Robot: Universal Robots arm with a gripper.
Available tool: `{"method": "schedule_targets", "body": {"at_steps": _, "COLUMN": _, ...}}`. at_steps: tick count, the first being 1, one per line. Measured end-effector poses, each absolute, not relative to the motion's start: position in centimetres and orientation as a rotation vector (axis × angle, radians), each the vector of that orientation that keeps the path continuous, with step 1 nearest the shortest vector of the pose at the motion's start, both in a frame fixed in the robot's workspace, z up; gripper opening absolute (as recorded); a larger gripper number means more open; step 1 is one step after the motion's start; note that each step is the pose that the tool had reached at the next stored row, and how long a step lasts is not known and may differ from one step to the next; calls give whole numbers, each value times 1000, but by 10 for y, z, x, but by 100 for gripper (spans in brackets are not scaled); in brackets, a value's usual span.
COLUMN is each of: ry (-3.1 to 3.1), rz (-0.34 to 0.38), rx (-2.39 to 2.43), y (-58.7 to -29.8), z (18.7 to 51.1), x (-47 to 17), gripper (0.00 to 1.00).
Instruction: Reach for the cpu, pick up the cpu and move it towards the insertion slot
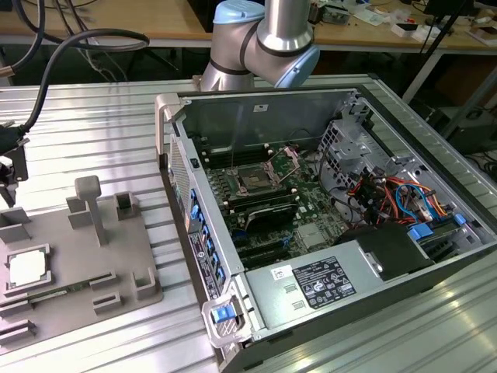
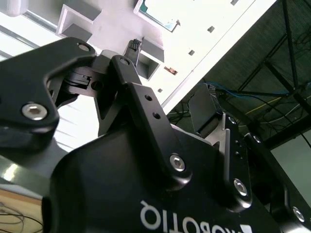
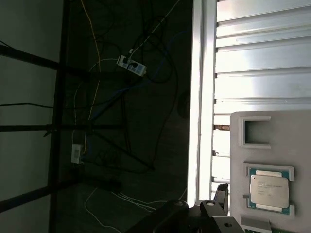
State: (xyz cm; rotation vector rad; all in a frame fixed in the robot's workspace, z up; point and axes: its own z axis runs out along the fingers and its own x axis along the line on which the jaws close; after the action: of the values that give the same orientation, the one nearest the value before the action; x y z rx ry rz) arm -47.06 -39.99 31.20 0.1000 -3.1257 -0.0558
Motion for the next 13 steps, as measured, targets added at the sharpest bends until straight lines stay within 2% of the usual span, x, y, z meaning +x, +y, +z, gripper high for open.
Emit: {"method": "schedule_targets", "body": {"at_steps": 13, "ry": -3125, "rz": -56, "rx": 100, "y": -400, "z": 302, "x": -471, "gripper": 68}}
